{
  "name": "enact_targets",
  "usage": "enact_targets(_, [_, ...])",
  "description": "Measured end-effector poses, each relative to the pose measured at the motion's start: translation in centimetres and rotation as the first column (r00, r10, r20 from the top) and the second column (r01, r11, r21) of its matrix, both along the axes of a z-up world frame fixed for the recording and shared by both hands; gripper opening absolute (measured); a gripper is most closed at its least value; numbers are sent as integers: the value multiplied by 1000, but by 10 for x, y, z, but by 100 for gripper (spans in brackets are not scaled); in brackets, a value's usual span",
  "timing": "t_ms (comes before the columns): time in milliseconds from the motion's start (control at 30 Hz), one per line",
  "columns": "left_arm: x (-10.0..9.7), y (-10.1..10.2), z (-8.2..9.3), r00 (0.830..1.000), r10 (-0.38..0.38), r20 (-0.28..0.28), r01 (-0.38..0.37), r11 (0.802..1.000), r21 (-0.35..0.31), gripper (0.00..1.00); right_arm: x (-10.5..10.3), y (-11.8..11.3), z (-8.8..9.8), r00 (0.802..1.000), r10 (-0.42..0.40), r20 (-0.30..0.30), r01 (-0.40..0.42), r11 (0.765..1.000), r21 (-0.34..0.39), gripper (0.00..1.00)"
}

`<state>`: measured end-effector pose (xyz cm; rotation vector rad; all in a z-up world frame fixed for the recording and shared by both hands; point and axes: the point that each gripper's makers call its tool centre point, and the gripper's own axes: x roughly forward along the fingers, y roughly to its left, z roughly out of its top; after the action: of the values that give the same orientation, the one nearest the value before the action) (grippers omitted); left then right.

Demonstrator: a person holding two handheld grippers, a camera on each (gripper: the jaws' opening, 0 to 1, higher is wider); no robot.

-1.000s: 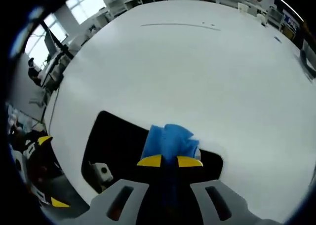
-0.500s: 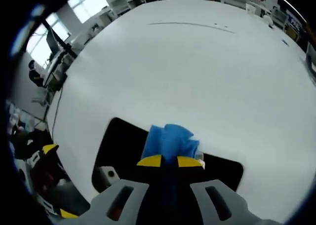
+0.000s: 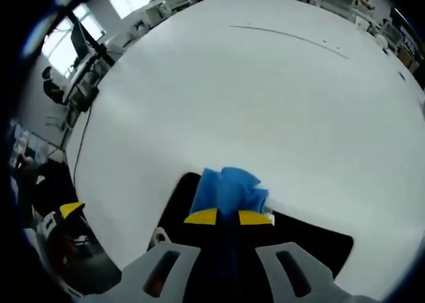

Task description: Wipe the mirror surface with the cleaning cloth until all visible marks leave the cleaned area.

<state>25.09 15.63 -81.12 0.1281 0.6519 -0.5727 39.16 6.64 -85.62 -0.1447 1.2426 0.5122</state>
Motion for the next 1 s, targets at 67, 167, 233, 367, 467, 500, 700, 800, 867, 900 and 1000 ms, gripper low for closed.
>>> enact_targets(67, [-2, -4, -2, 1000, -26, -4, 27, 1000, 11, 100, 0, 4, 0, 1000, -3, 0, 3, 1000, 2, 4])
enact_targets(167, [-1, -4, -1, 1000, -31, 3, 31, 999, 12, 100, 1, 13, 0, 1000, 5, -6, -5, 1000, 5, 4])
enact_targets(233, [-1, -3, -1, 1000, -25, 1, 25, 1000, 9, 100, -1, 18, 1, 1000, 14, -6, -14, 1000, 6, 4])
enact_targets(367, [-1, -3, -1, 1000, -27, 5, 27, 1000, 11, 100, 1, 24, 1, 1000, 23, -4, -23, 1000, 2, 4])
enact_targets(467, [0, -3, -3, 1000, -29, 5, 28, 1000, 11, 100, 2, 27, 1, 1000, 13, -14, -13, 1000, 8, 4])
enact_targets(500, [0, -3, -3, 1000, -27, 4, 27, 1000, 12, 100, 1, 27, 3, 1000, 4, -20, -4, 1000, 8, 4])
enact_targets(700, [4, -2, 3, 999, -25, 45, 25, 1000, 9, 99, -1, 26, 4, 1000, 3, -17, -3, 1000, 21, 3])
enact_targets(800, [2, -4, -1, 999, -38, 19, 37, 999, 21, 99, -3, 26, 5, 1000, 3, -16, -3, 1000, 20, 3])
enact_targets(867, [2, -4, 0, 999, -40, 25, 40, 999, 14, 99, -2, 27, 4, 1000, 9, -15, -9, 1000, 9, 3])
enact_targets(900, [3, -4, 1, 999, -38, 29, 38, 999, 12, 99, -2, 26, 4, 1000, 9, -16, -9, 1000, 8, 3])
enact_targets(1000, [4, 0, 1, 1000, -10, 28, 10, 1000, 7, 99, -1, 26, 4, 1000, 11, -25, -11, 1000, 22, 3])
